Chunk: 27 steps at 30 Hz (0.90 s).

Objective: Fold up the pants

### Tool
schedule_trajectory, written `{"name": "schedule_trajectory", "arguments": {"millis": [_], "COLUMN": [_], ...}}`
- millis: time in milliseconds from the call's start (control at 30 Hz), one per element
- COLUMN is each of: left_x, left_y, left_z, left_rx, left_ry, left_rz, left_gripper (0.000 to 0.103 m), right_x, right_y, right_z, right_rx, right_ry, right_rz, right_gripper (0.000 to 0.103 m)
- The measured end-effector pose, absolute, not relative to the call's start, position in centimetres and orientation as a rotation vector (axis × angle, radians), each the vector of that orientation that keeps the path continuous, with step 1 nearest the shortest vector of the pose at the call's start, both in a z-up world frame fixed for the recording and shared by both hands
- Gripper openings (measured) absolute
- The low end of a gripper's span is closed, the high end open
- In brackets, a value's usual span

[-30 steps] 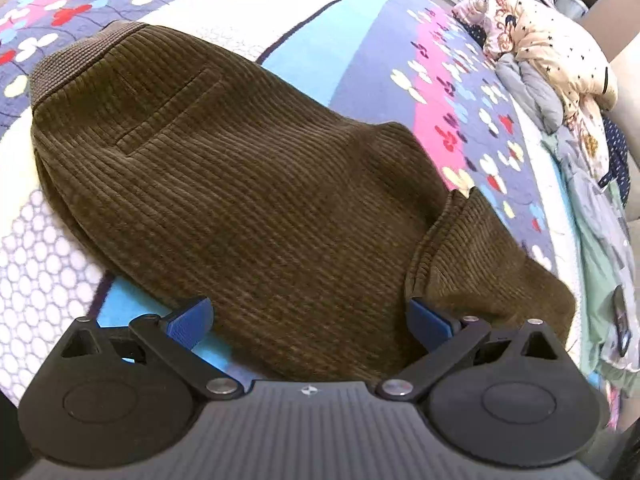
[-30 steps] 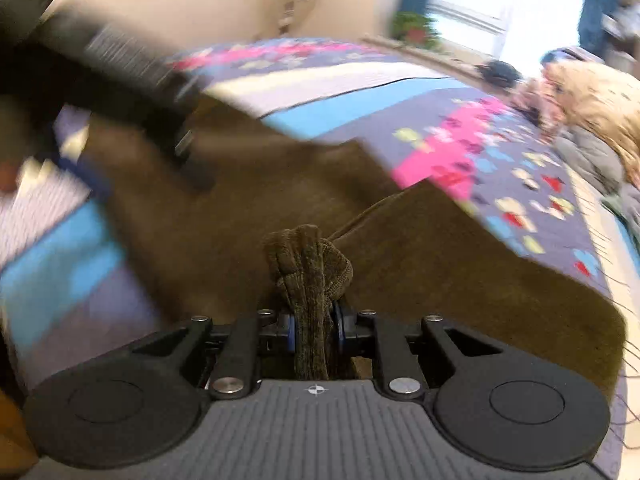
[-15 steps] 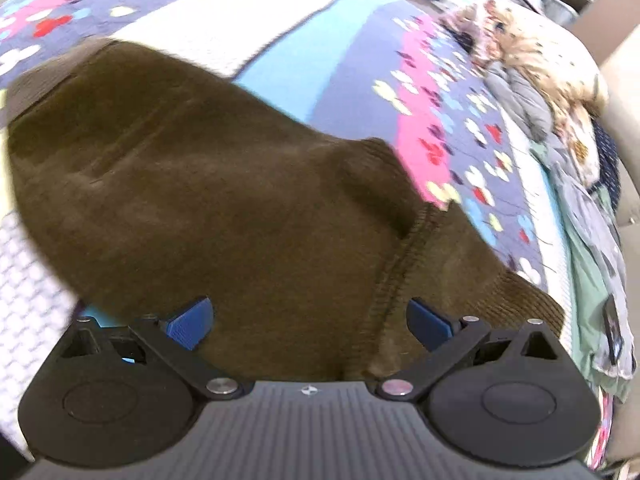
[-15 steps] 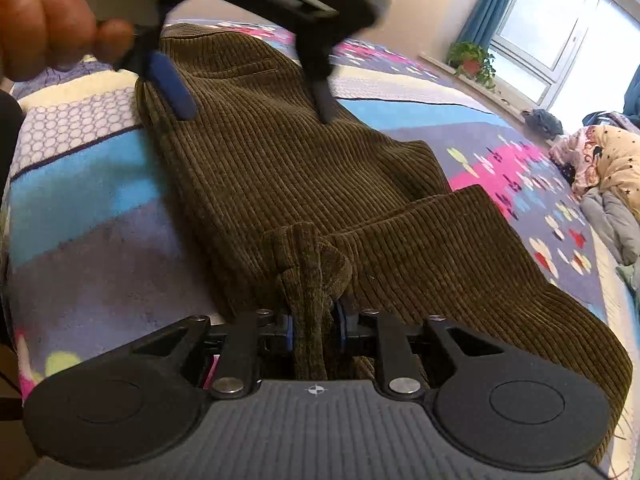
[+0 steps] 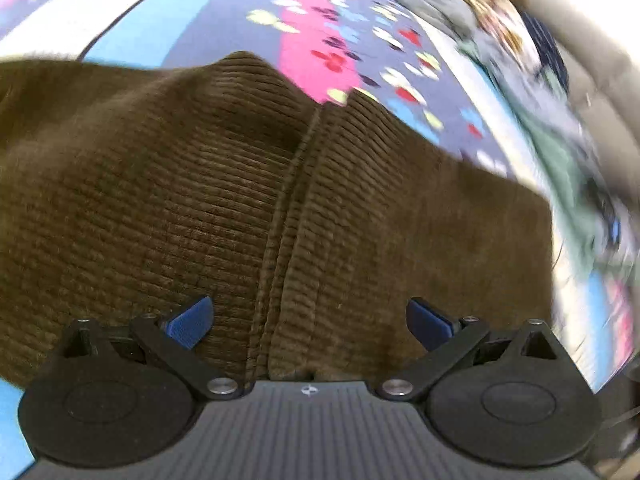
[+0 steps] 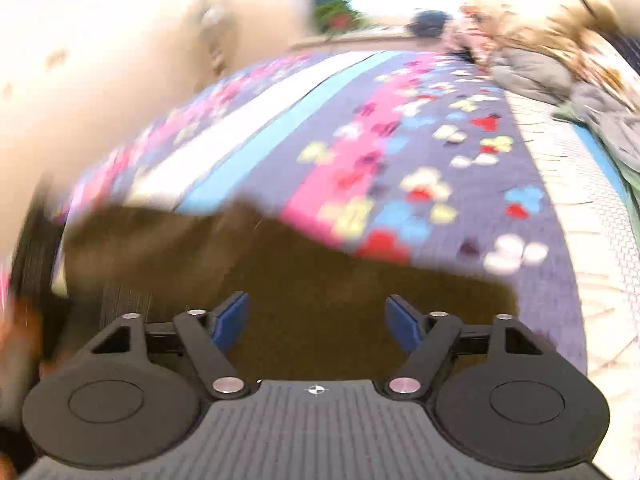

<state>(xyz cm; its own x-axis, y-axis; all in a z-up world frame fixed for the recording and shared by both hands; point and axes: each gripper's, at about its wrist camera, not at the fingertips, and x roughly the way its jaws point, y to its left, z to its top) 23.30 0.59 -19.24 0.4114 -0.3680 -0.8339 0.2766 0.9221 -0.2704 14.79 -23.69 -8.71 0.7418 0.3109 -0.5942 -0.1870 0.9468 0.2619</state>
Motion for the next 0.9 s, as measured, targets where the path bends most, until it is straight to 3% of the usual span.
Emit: {"name": "schedule_trajectory", "arguments": {"millis": [200, 433, 467, 500, 633, 833, 900], "left_x": [22.3, 21.5, 21.4, 21.3, 20.7, 20.1, 20.3], "left_y": [-0.4, 1.3, 1.4, 1.5, 1.9, 1.3, 2.2], "left_z": [-20.0, -20.4, -20.5, -20.5, -21.1, -20.9, -20.6], "left_rx": [-0.013, -0.081, -0.081, -0.081, -0.07, -0.034, -0.106], "left_ry": [1.035, 1.018, 1.016, 1.013, 1.0, 1.013, 1.042], "left_rz": [-0.39, -0.397, -0.399, -0.402, -0.412, -0.404, -0.399], "left_gripper": [0.103, 0.103, 0.103, 0.103, 0.103, 0.103, 0.103], "right_x": [27.6, 32.8, 32.8, 32.6, 31.8, 34.5, 33.8], "right_y": [-16.9, -9.4, -9.1, -8.9, -9.0, -9.2, -10.7], "right_z": [-10.7, -15.2, -15.7, -15.8, -14.5, -17.4, -16.0], "right_rx": [0.097, -0.206, -0.223, -0.225, -0.23, -0.183, -0.113], "right_ry": [0.81, 0.955, 0.964, 0.954, 0.876, 0.924, 0.883], "right_rz": [0.477, 0.537, 0.546, 0.56, 0.544, 0.467, 0.426], "right_gripper": [0.048, 0.047, 0.032, 0.004, 0.002, 0.003, 0.011]}}
